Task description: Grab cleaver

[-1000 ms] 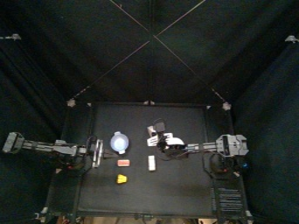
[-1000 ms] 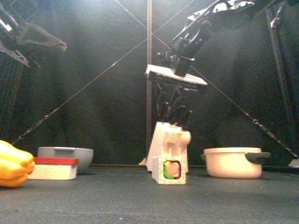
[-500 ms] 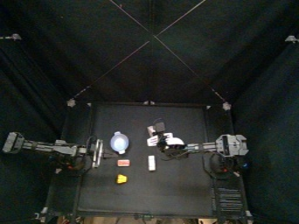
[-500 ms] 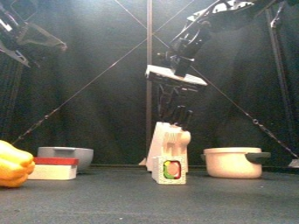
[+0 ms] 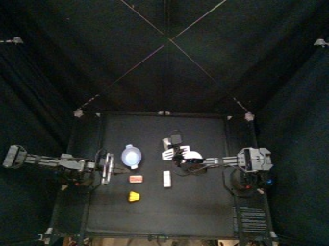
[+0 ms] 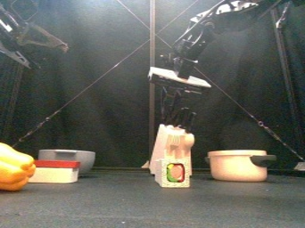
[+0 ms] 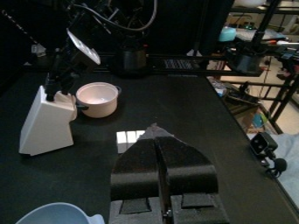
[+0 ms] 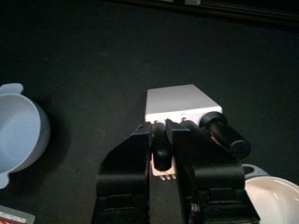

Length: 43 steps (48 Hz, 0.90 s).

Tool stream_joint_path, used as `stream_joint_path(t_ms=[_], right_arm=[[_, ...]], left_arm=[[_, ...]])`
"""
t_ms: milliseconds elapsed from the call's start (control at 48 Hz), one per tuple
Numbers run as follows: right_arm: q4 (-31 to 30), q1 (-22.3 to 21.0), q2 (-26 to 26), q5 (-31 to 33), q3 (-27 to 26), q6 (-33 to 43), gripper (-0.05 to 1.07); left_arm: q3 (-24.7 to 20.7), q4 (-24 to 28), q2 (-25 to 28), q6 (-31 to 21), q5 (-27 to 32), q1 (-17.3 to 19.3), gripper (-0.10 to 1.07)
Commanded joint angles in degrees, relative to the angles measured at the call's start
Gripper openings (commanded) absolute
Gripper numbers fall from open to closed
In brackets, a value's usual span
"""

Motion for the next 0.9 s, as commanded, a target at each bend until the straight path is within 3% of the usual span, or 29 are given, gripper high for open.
stream_joint_path(t_ms=[0,875], right_arm=[[-0.18,-0.44,-1.05,-0.09,-1.41,-0.09,0.47],[-1.41,1.05,-3.43,2.29,-2.02,-0.18,0.47]], left_arm=[[-0.70,-0.09,0.18,0.00,-0.35,0.09,-0.02],[-0.70,-0.09,0.26,0.00,-0.35,0.18,-0.02]])
